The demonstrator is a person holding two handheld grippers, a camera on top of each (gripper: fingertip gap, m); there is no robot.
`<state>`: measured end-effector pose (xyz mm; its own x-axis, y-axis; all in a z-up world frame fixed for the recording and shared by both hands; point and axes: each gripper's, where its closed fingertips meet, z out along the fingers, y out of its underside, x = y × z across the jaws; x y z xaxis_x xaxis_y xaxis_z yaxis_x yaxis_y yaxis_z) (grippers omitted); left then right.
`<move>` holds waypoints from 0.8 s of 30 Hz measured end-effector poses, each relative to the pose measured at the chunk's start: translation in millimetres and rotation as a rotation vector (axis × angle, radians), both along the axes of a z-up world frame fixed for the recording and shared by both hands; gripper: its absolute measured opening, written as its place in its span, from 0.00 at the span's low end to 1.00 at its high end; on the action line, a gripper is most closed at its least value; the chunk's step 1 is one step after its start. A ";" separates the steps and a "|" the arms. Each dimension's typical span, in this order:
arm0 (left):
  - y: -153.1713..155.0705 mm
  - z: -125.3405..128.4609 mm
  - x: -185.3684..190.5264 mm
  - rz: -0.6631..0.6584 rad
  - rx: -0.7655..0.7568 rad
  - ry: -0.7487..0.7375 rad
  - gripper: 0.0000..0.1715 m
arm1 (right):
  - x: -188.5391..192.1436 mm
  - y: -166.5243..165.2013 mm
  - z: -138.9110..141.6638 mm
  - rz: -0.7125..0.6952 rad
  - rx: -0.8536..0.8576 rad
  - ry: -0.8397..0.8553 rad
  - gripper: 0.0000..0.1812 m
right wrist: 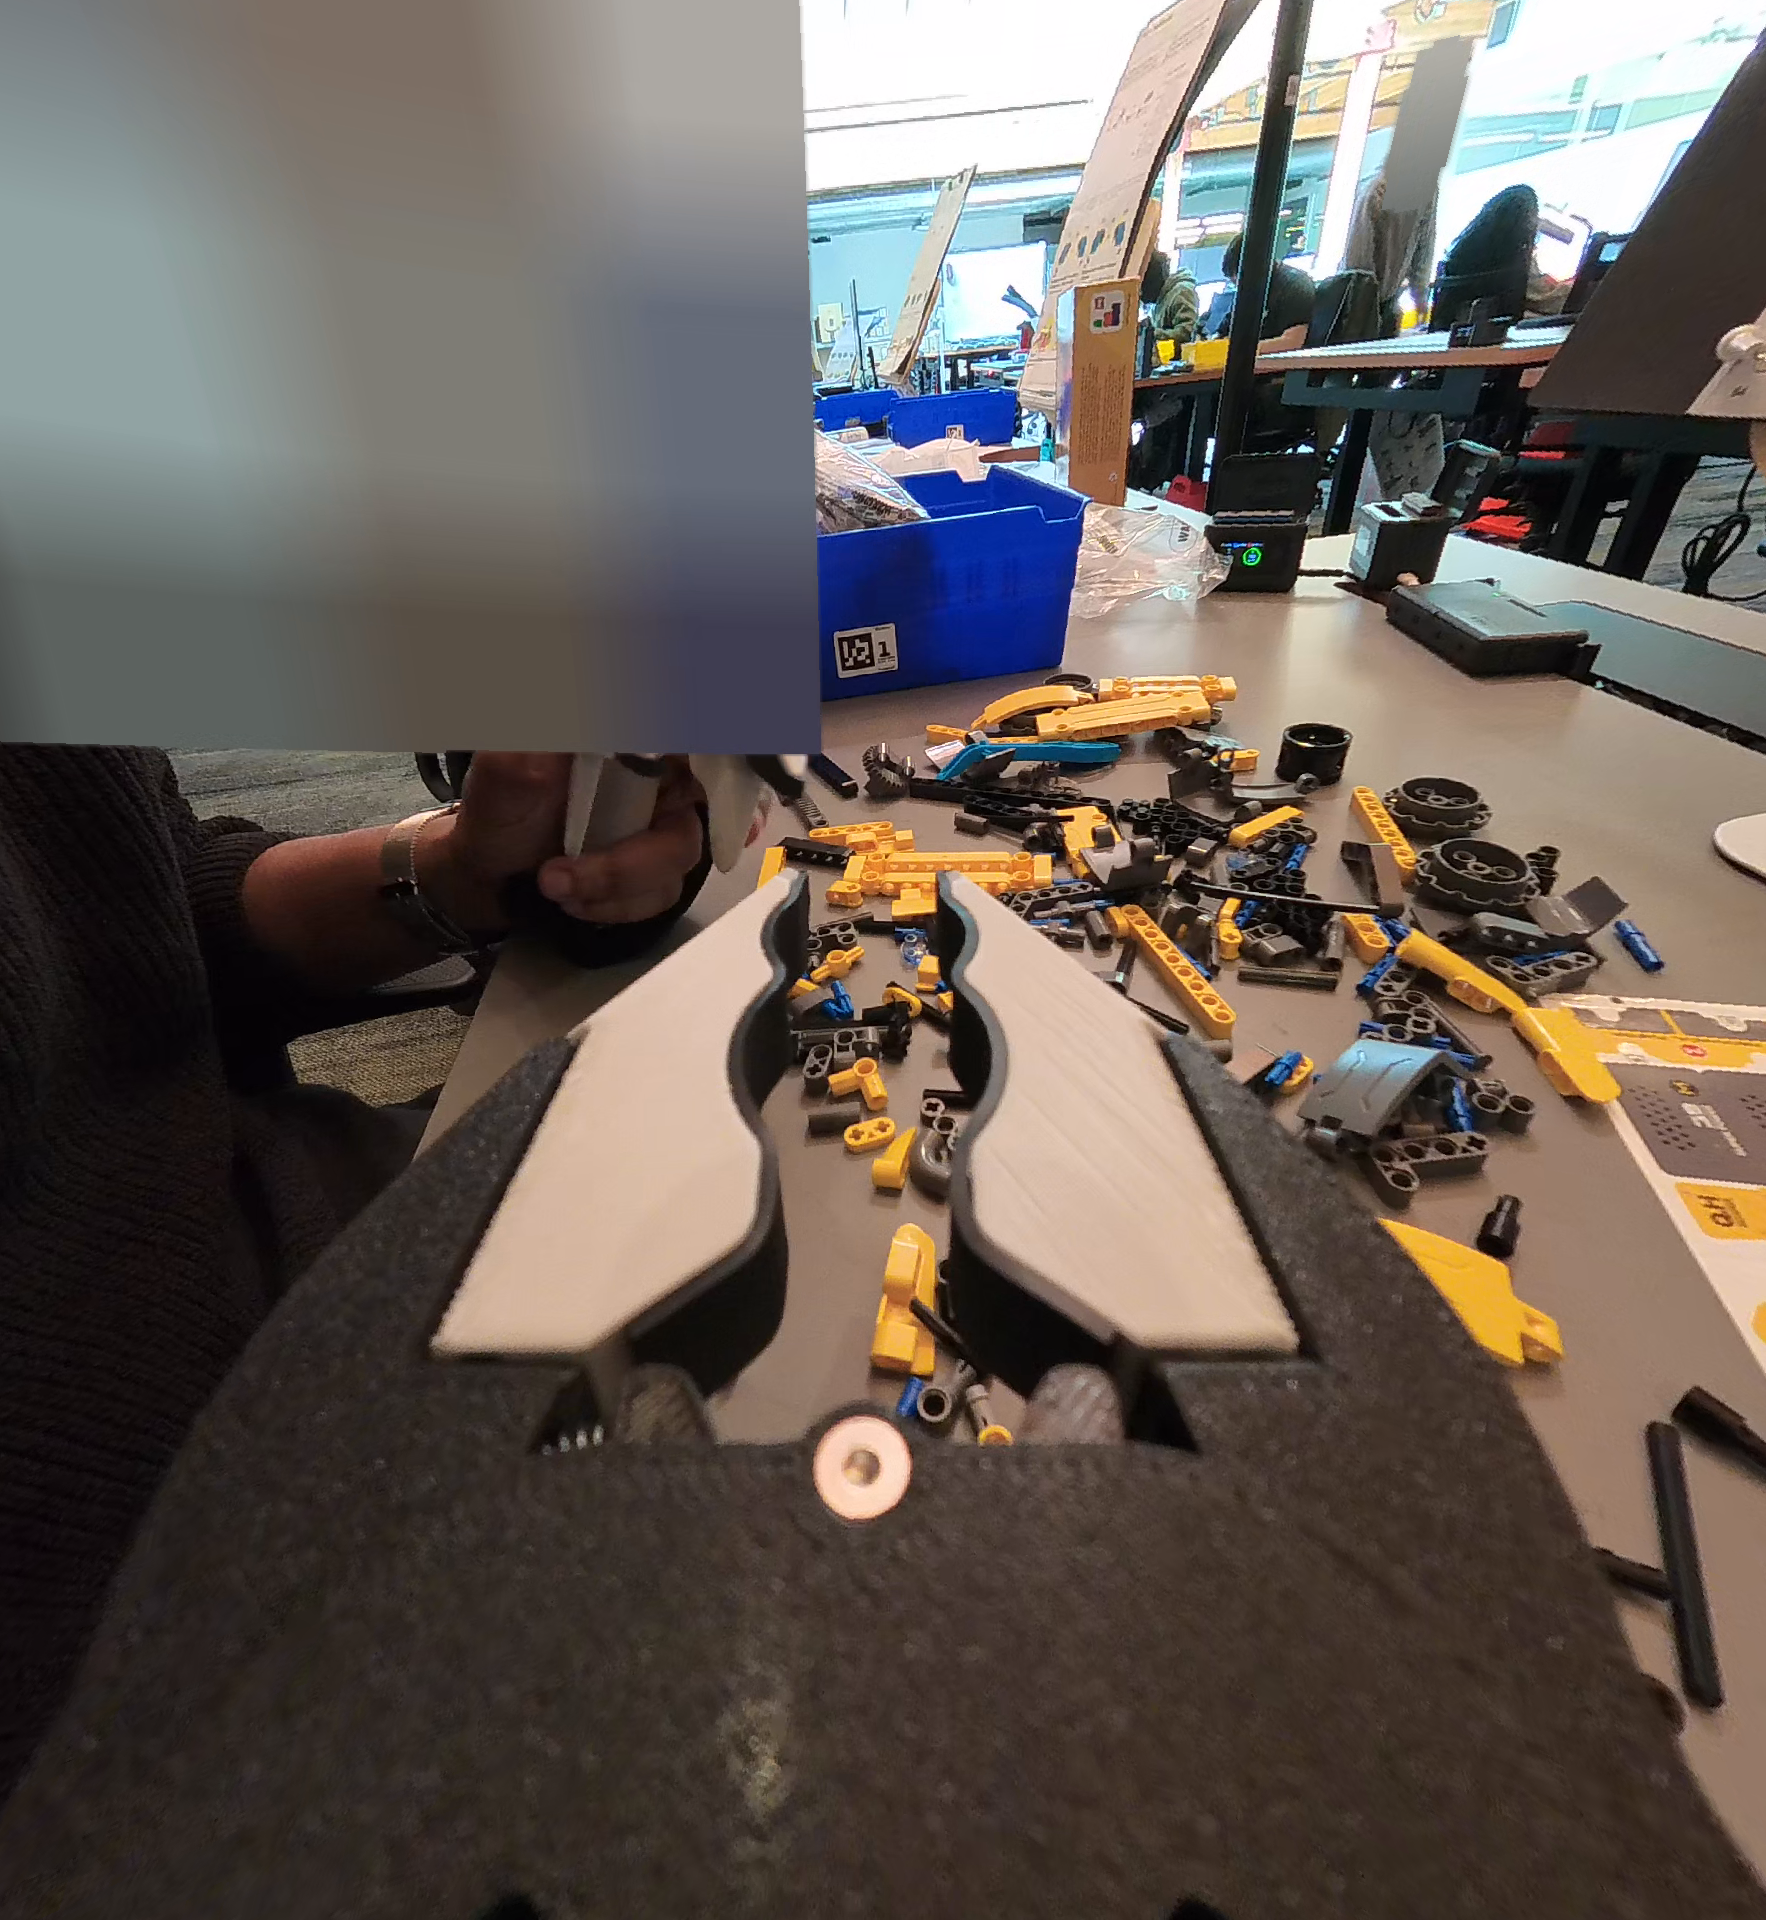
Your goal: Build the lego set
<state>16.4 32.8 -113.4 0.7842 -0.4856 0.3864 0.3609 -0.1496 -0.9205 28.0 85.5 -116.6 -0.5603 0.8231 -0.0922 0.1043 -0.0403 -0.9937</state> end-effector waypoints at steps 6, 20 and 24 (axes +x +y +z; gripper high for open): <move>-4.7 0.5 14.0 -0.035 0.034 0.097 0.11 | -0.2 0.2 0.1 -0.001 0.001 0.001 0.13; -9.3 1.3 23.6 -0.072 0.063 0.147 0.00 | 0.1 -0.5 0.5 0.002 0.000 0.002 0.13; -9.4 1.6 23.8 -0.072 0.065 0.149 0.00 | 0.3 -0.9 0.8 0.003 0.000 0.003 0.13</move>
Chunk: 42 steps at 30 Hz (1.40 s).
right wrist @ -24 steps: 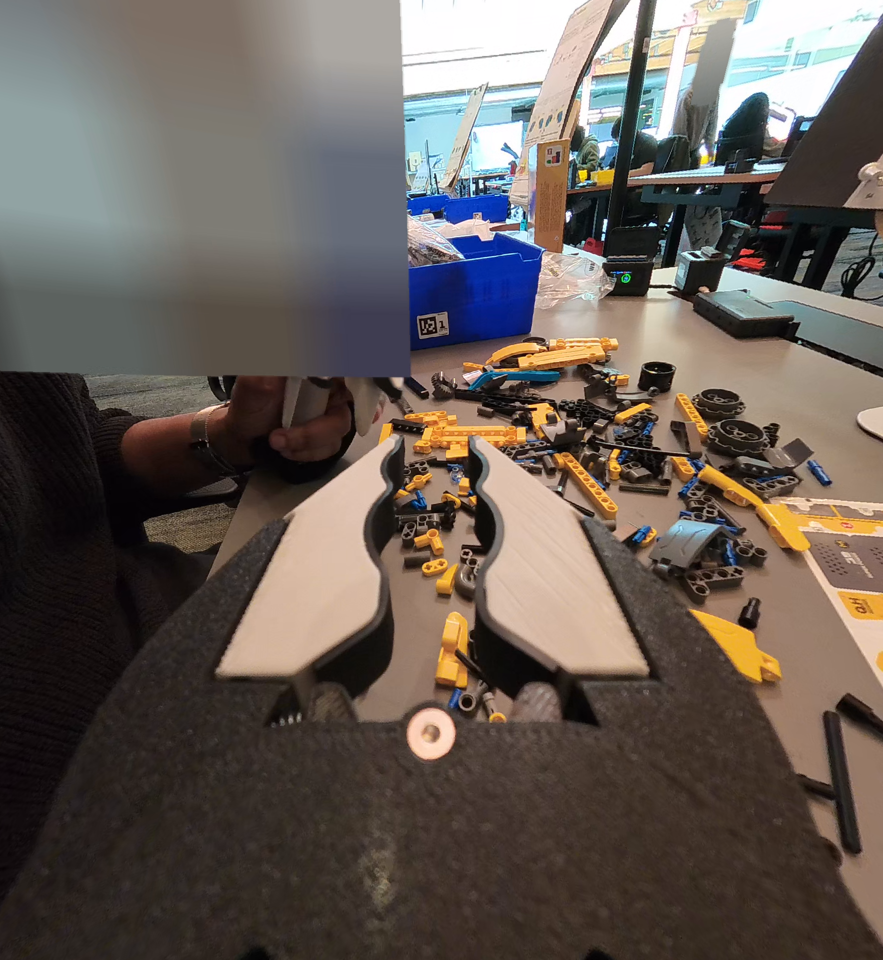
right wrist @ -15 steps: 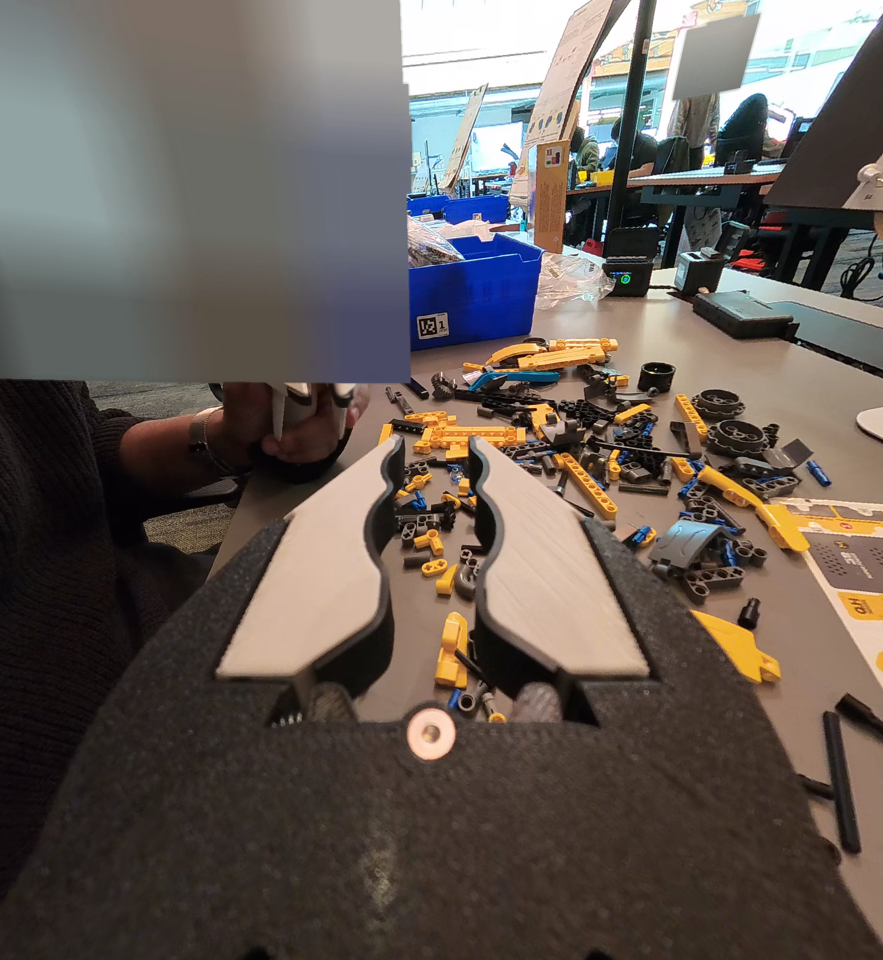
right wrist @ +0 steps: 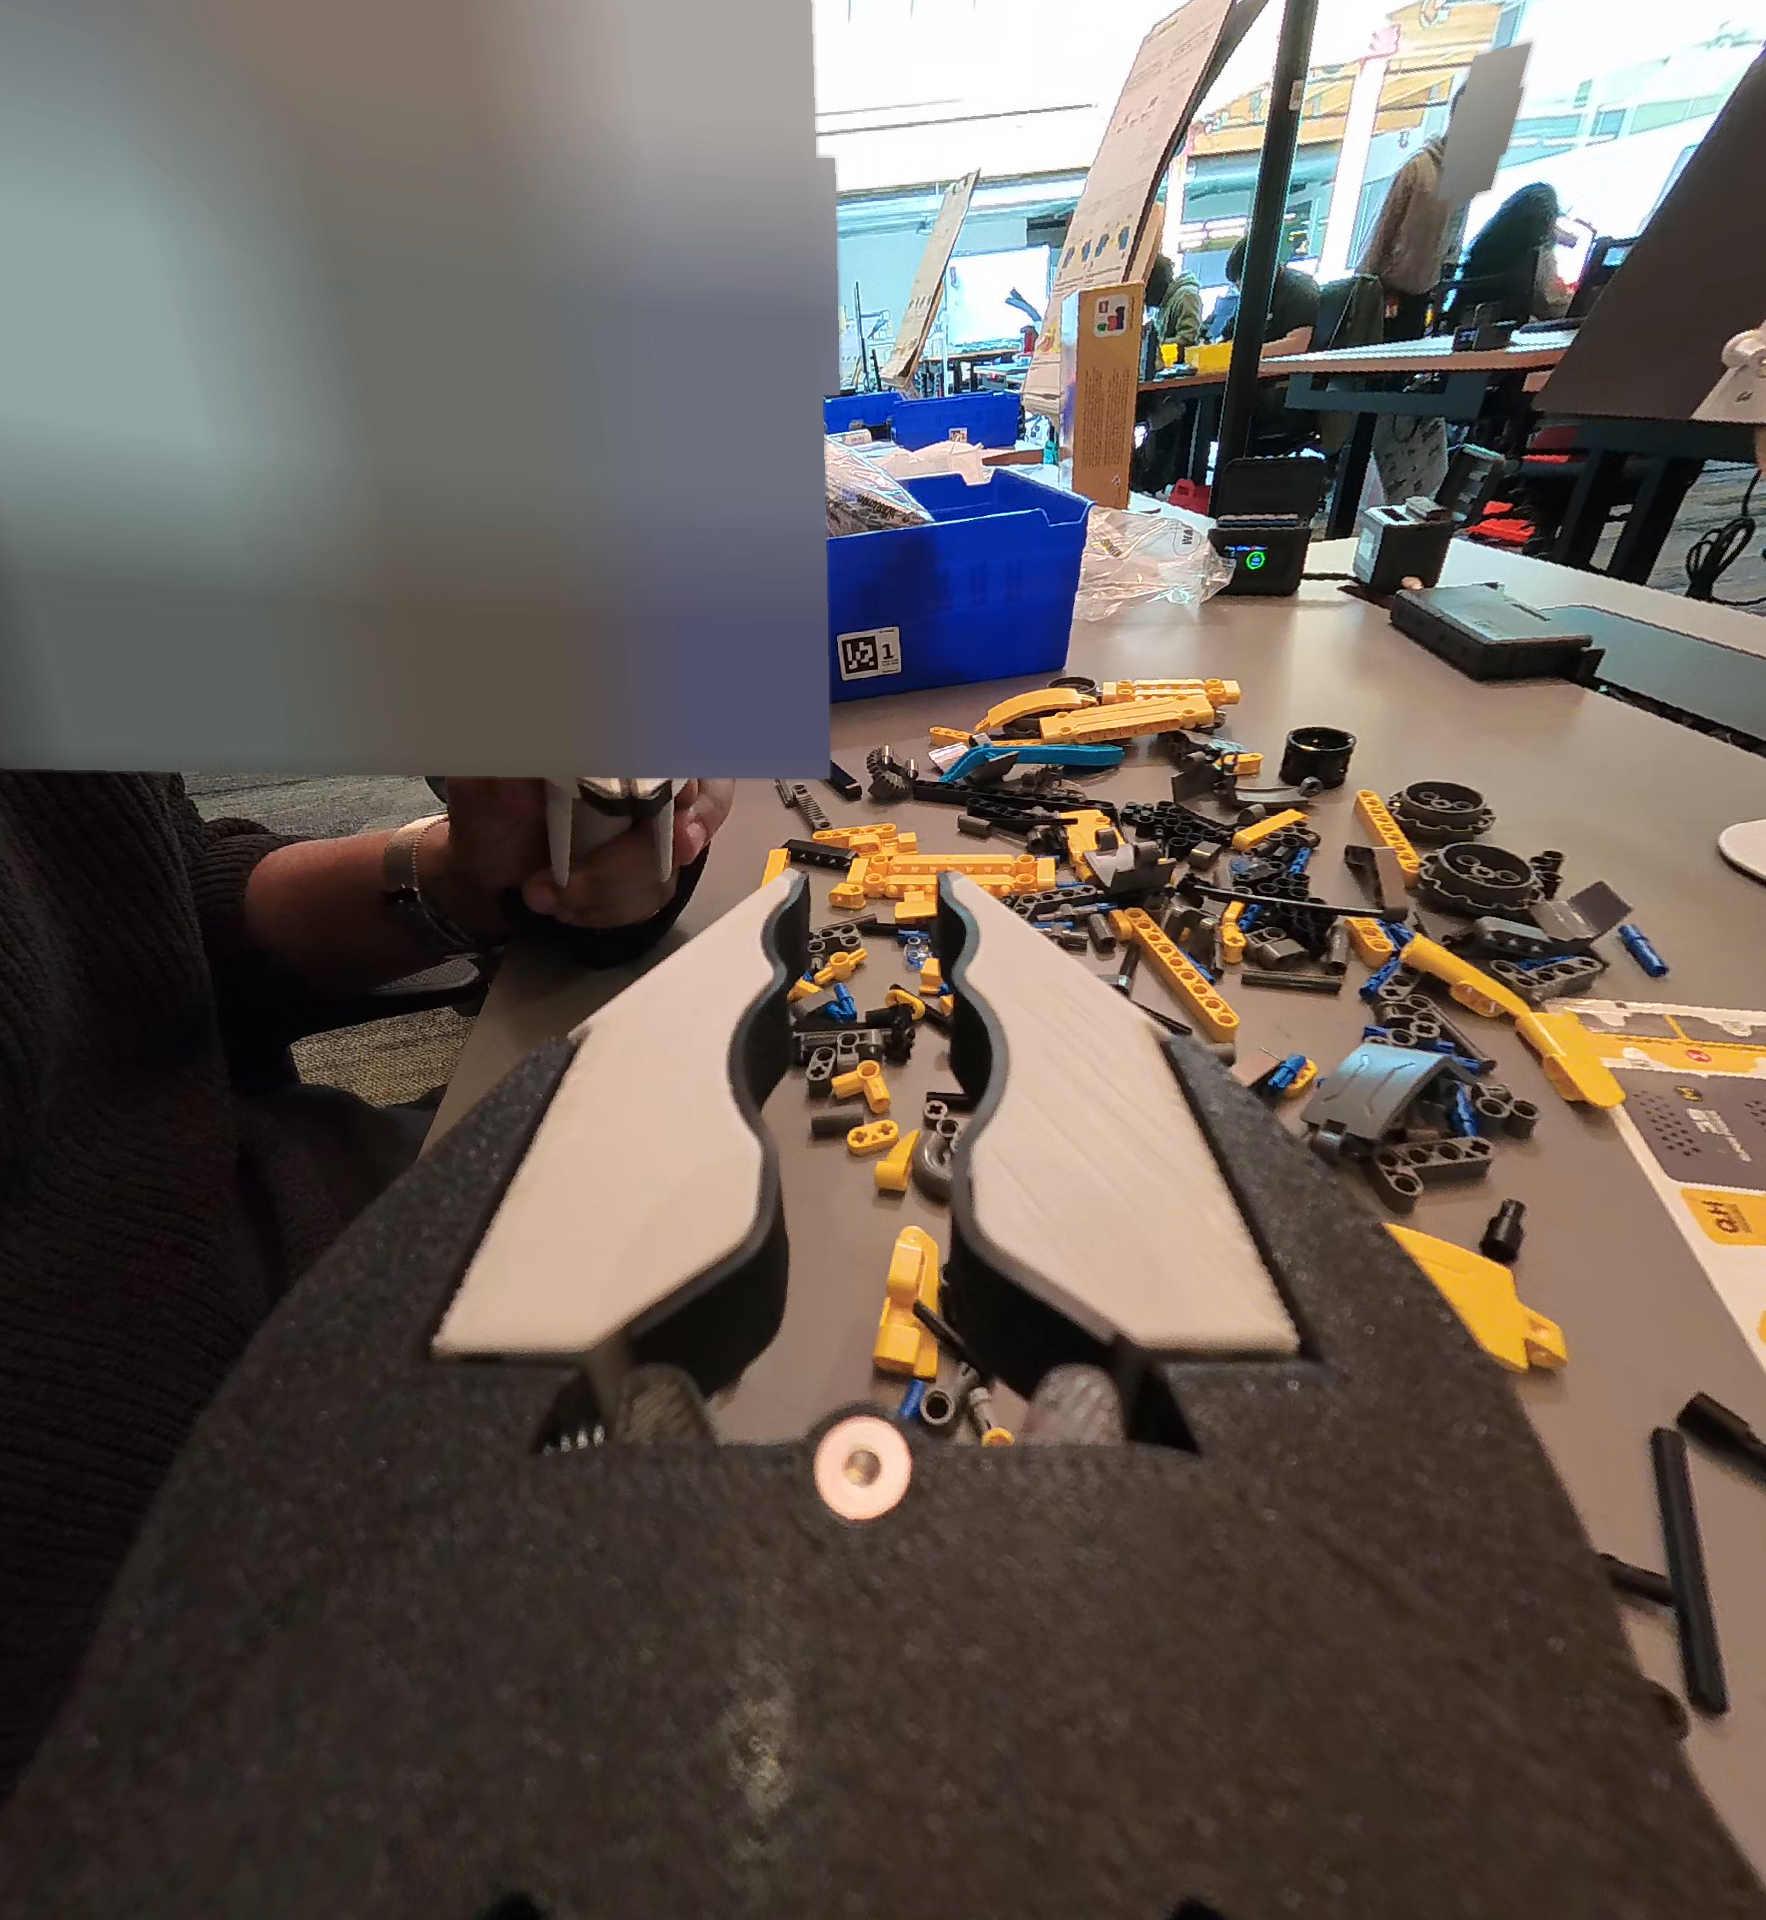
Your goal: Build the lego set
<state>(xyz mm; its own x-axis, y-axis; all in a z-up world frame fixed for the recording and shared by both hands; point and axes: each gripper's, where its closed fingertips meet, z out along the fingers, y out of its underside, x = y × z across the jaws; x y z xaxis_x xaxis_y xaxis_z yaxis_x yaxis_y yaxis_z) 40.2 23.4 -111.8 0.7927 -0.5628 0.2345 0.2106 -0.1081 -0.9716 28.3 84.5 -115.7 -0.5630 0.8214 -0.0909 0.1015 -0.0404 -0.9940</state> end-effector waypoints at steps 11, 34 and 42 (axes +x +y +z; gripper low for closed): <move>0.2 -0.2 0.5 -0.001 0.000 0.001 0.00 | 0.2 0.2 0.1 -0.001 0.000 0.001 0.13; -0.3 0.2 1.1 -0.009 0.001 -0.002 0.00 | 1.0 -1.1 0.8 0.004 -0.001 0.003 0.13; 0.0 0.2 1.4 -0.006 0.002 0.001 0.00 | 15.9 -30.8 1.0 0.182 -0.022 -0.014 0.16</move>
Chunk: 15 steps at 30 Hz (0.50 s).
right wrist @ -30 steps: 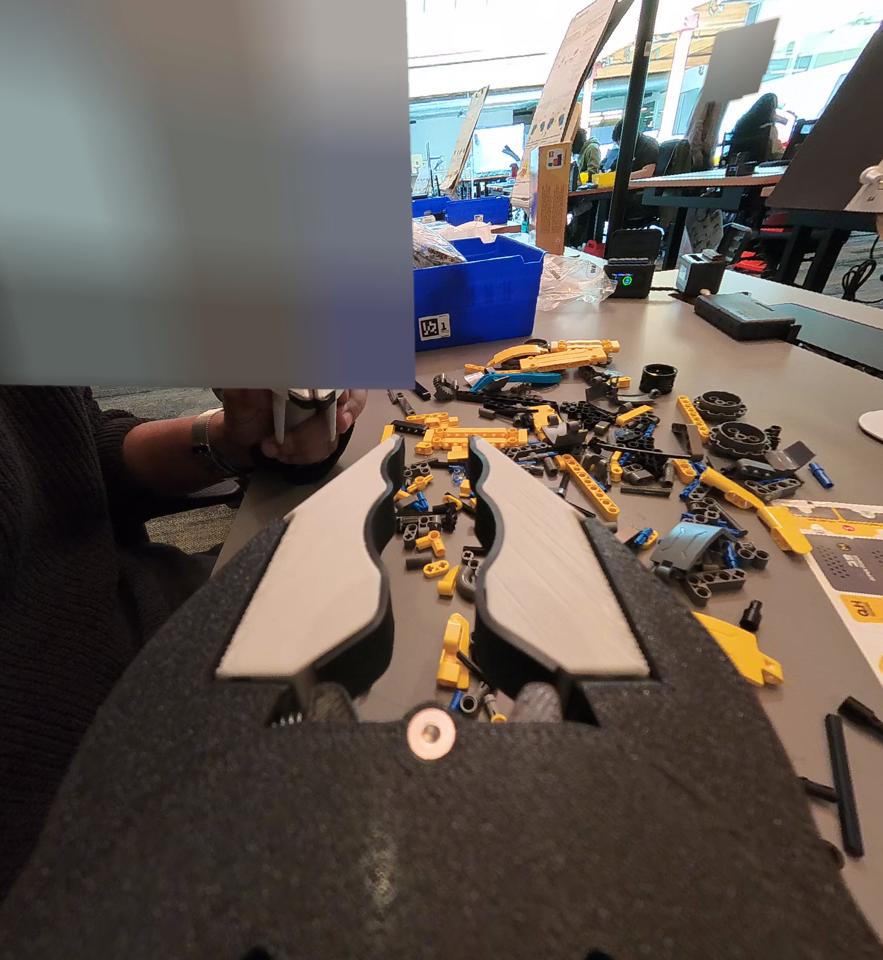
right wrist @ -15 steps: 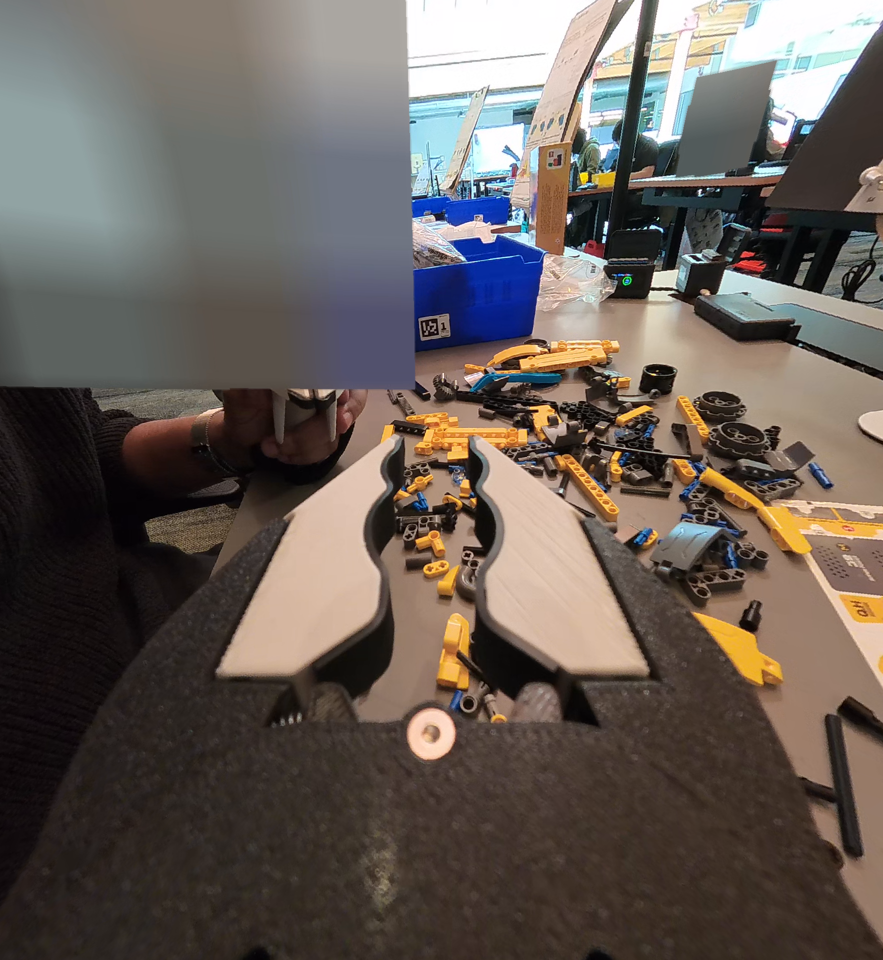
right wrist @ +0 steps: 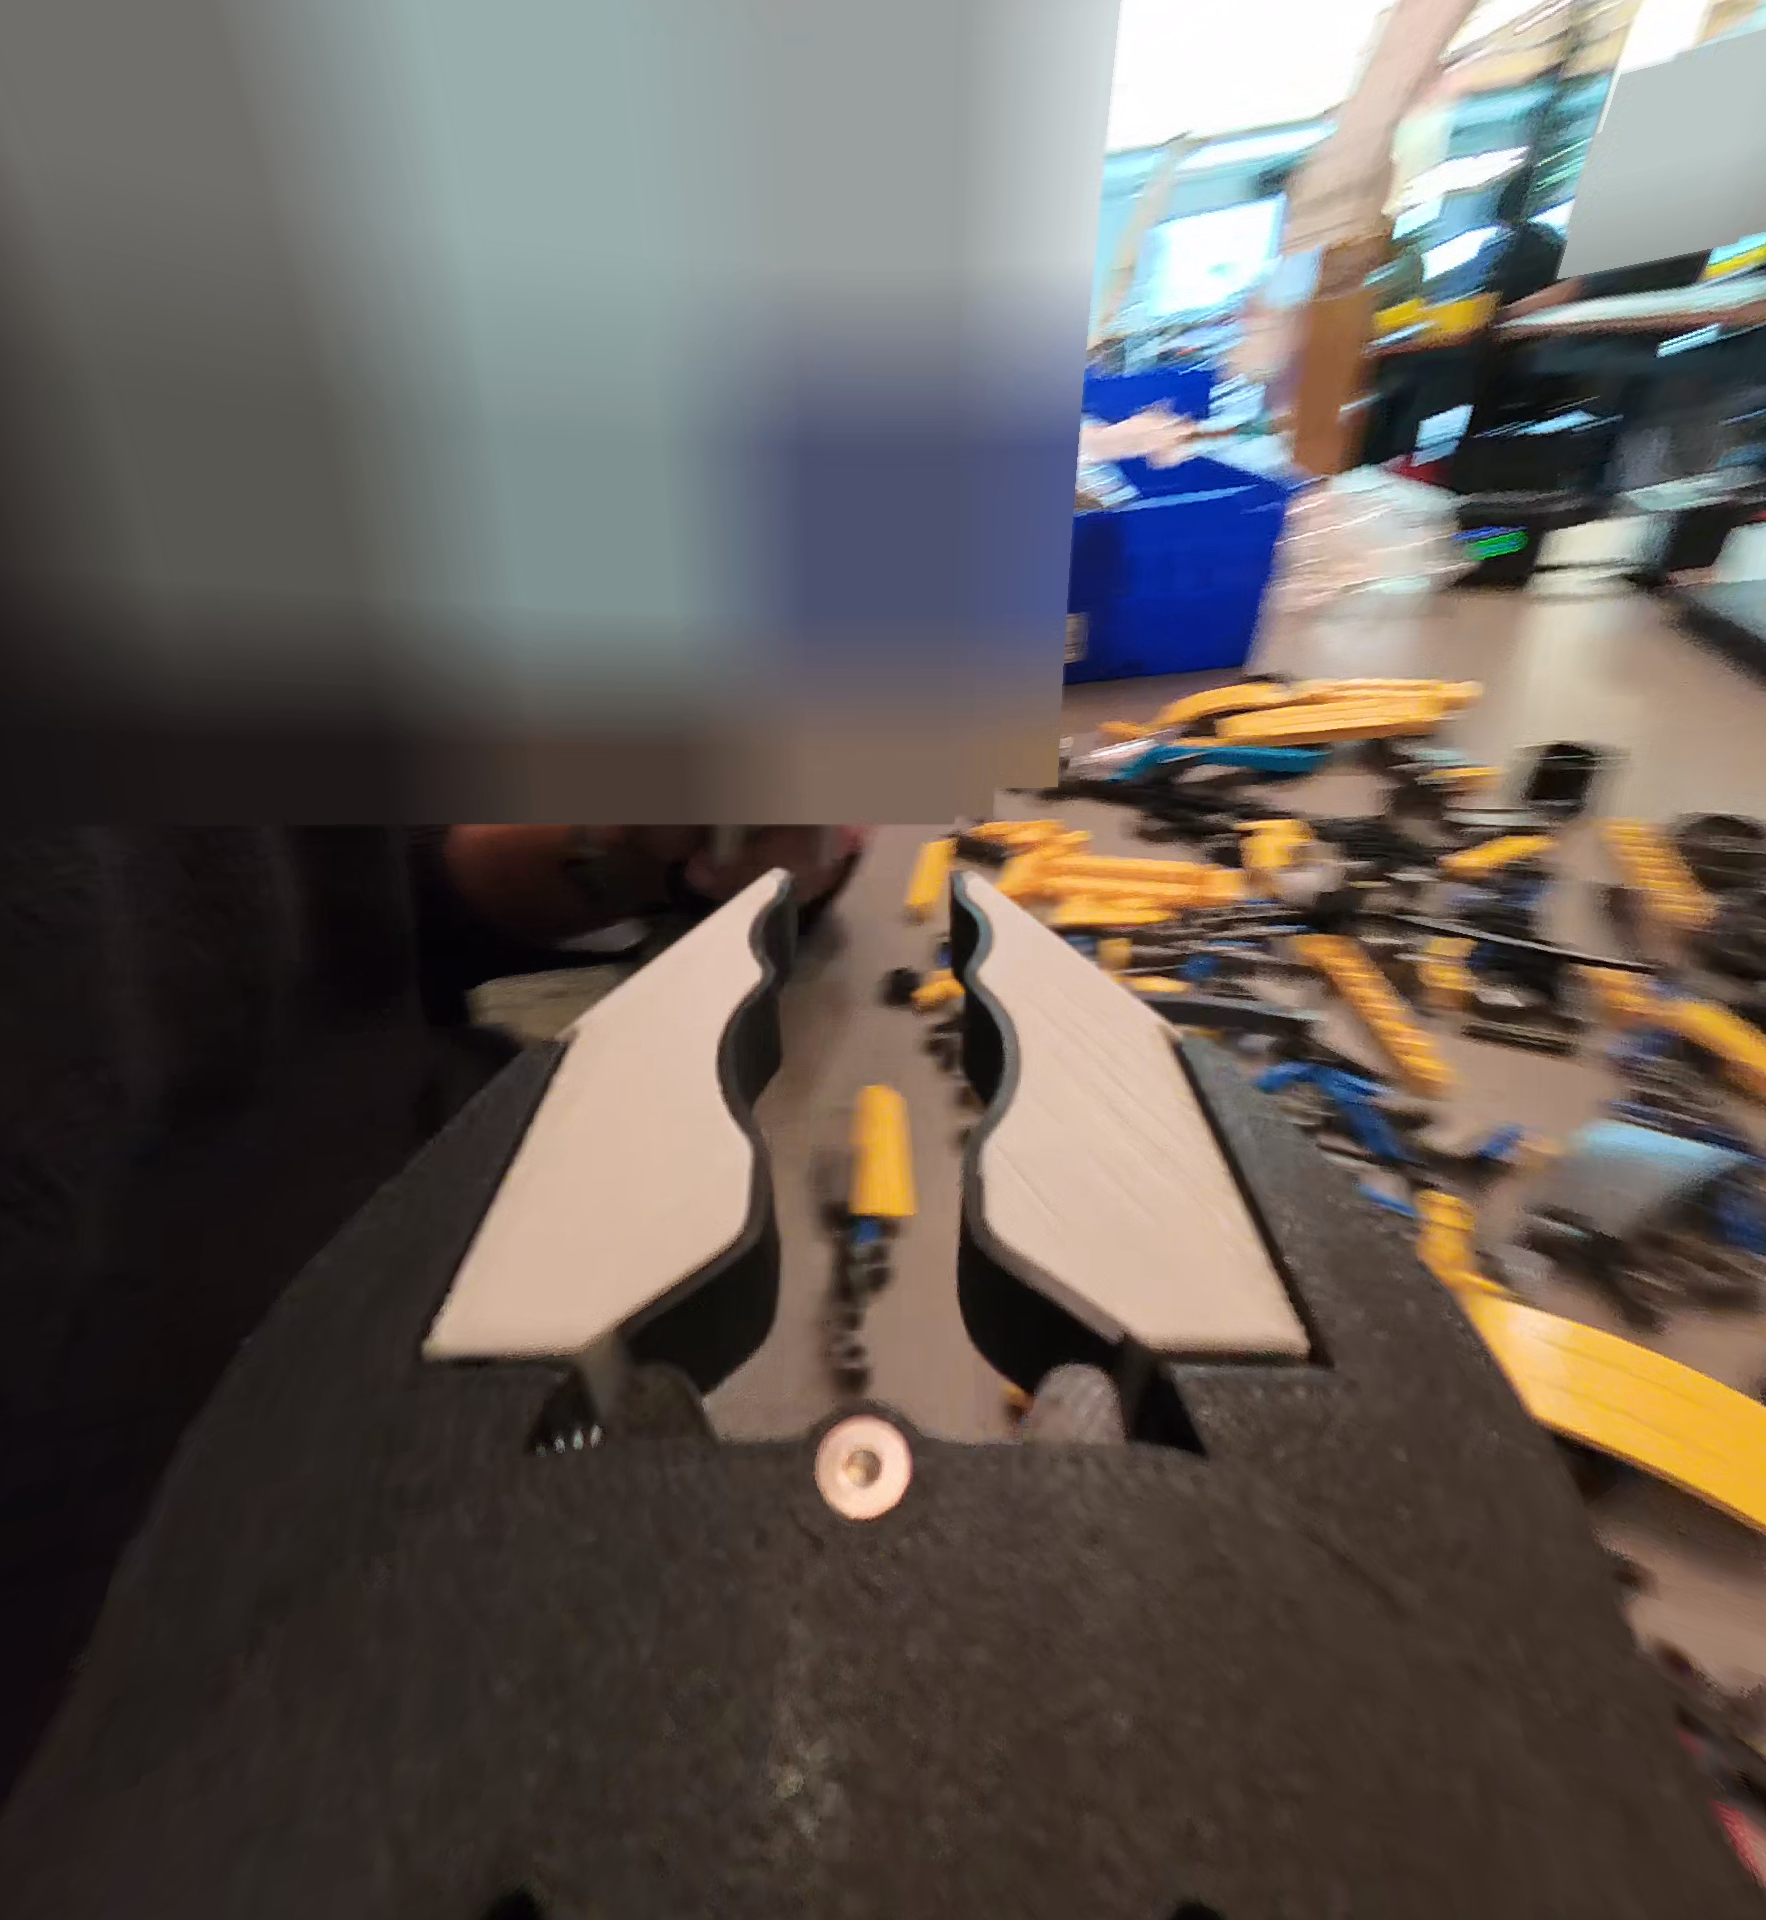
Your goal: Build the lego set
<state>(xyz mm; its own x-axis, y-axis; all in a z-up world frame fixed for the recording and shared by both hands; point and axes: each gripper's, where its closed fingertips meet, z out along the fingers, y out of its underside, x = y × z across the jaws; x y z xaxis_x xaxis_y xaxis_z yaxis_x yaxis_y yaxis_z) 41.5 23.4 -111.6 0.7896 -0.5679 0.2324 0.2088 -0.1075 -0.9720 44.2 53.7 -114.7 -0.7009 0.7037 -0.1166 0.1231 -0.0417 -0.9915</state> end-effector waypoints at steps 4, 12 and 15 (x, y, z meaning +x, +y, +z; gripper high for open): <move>0.7 0.4 -1.5 0.010 0.003 -0.003 0.01 | 16.4 -30.3 -22.1 0.145 0.149 -0.043 0.17; 1.5 0.5 -2.6 0.014 -0.001 -0.010 0.01 | 35.2 -57.0 -79.6 0.283 0.471 -0.175 0.16; 1.7 0.4 -2.7 0.014 -0.002 -0.012 0.01 | 34.8 -53.8 -92.0 0.274 0.533 -0.223 0.16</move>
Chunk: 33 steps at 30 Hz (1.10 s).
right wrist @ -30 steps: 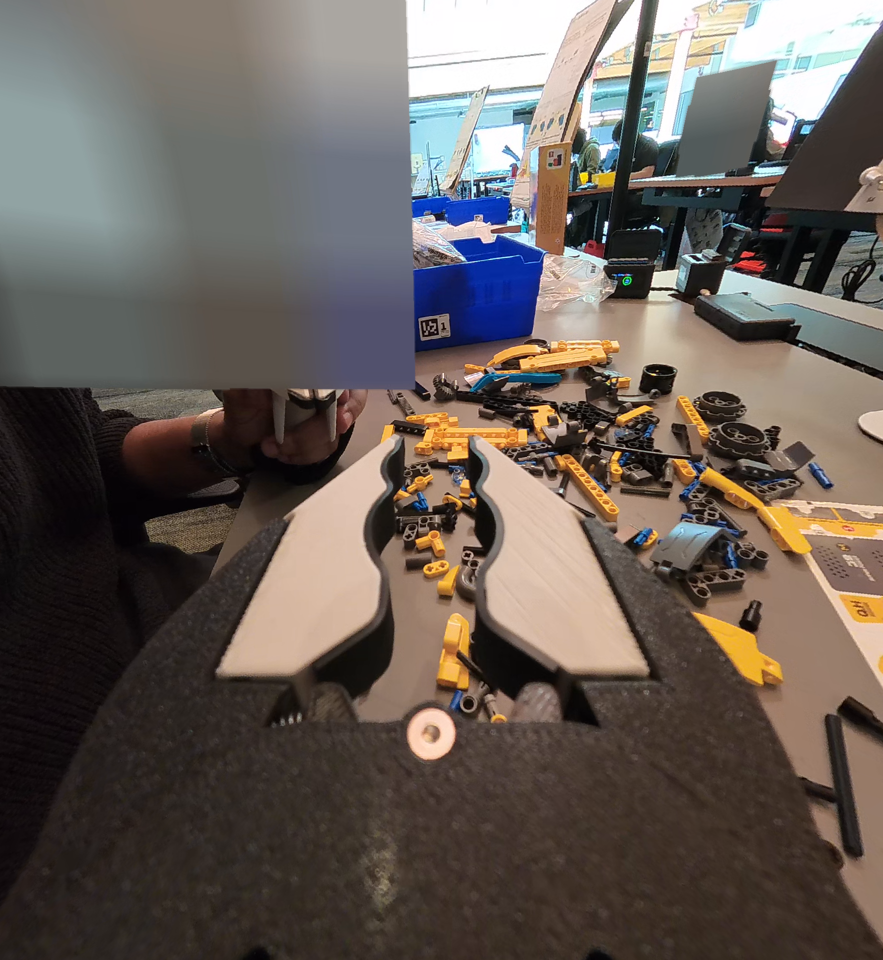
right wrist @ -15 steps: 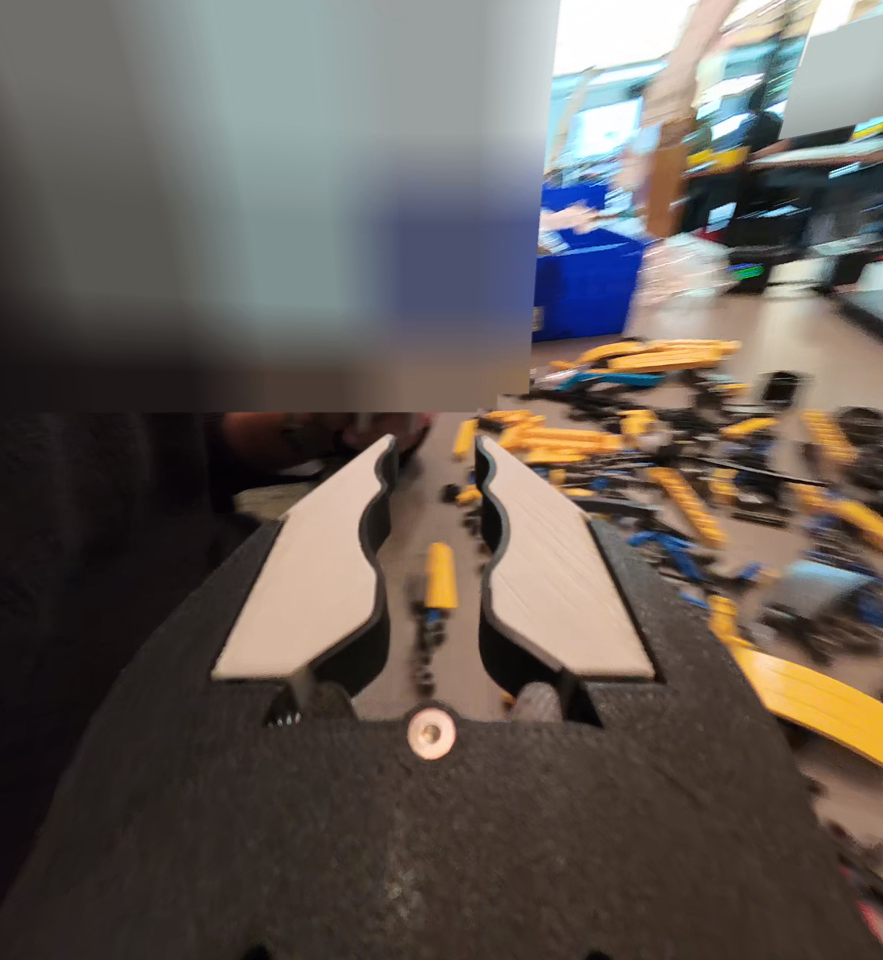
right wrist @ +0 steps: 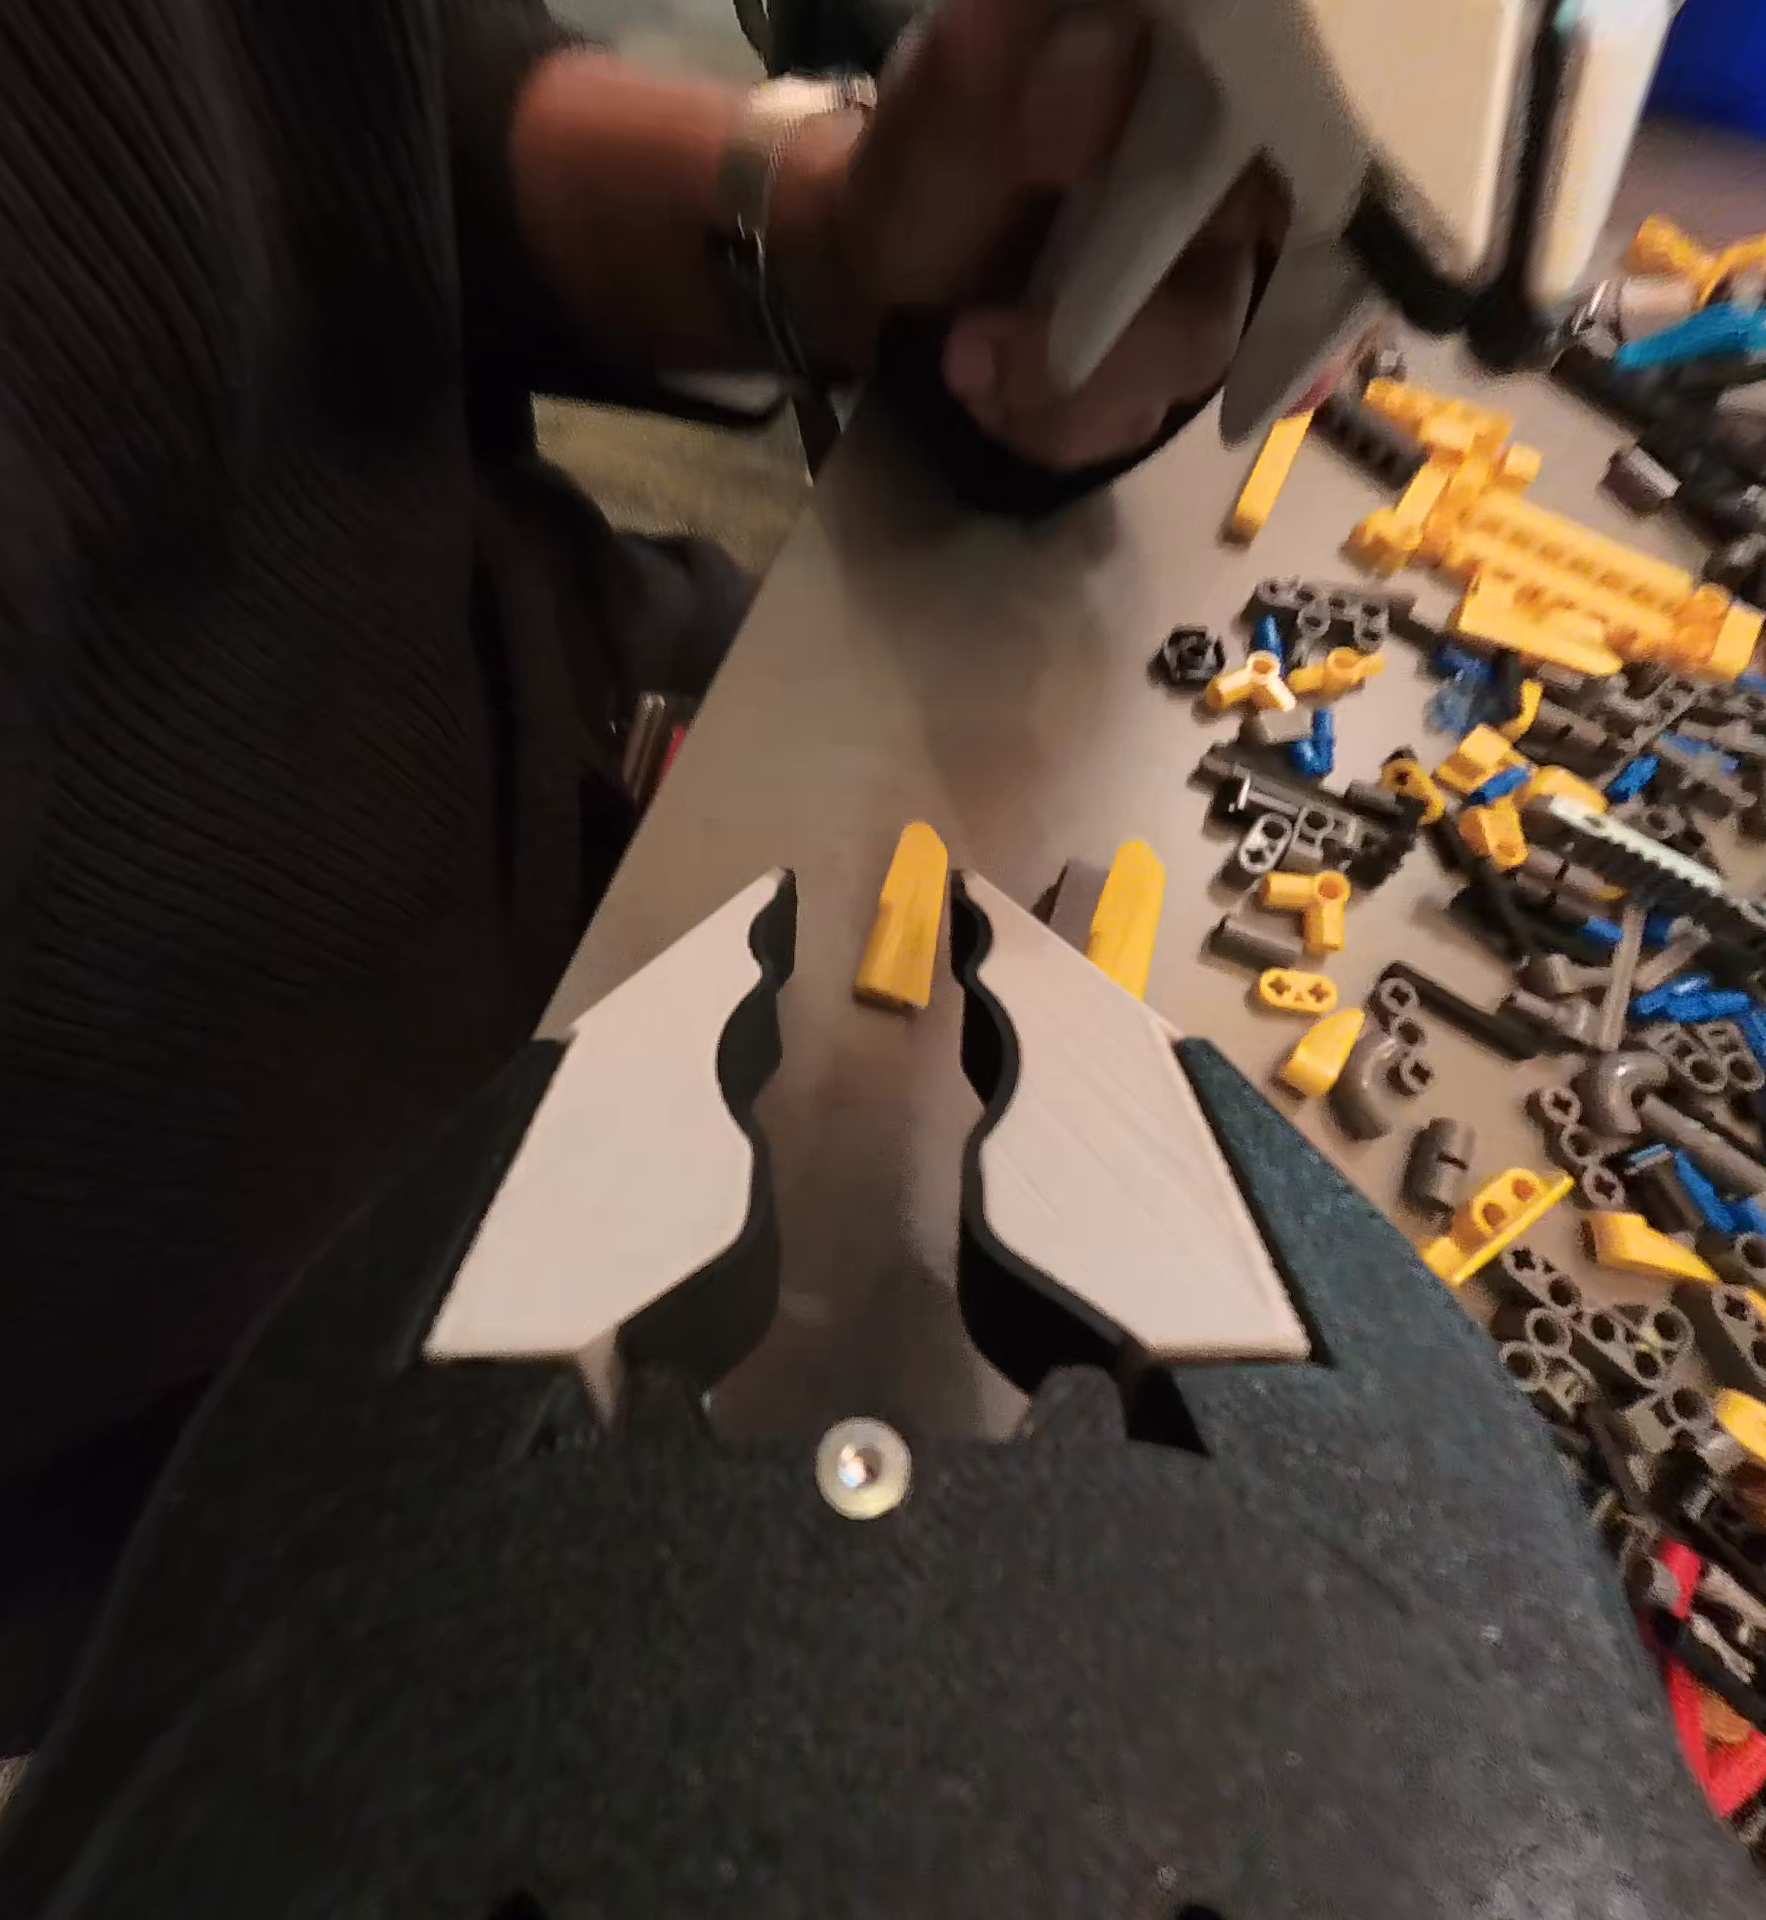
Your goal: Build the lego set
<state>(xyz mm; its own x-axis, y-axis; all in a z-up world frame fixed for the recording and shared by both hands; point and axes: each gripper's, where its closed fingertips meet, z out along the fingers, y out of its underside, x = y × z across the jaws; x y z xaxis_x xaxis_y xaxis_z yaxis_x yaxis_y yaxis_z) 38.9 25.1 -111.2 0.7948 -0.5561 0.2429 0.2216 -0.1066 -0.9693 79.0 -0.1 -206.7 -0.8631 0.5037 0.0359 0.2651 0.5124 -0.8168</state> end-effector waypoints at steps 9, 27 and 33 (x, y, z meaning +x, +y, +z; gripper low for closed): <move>0.3 0.0 -0.3 0.002 -0.001 -0.002 0.01 | 1.0 4.8 -15.6 -0.019 0.056 -0.099 0.16; 0.1 0.4 -0.9 0.003 0.003 -0.005 0.02 | -8.4 11.0 10.5 -0.069 -0.125 -0.110 0.08; -0.1 1.1 -1.6 0.002 0.006 -0.011 0.02 | -46.4 74.0 38.5 -0.365 -0.167 0.061 0.08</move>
<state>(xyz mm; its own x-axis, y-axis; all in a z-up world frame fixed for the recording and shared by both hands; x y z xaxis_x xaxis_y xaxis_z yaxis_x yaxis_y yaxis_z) 37.3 25.0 -110.1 0.7934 -0.5558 0.2483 0.2326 -0.1001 -0.9674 32.6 73.9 -168.3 -0.6250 0.7801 -0.0269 0.3539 0.2524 -0.9006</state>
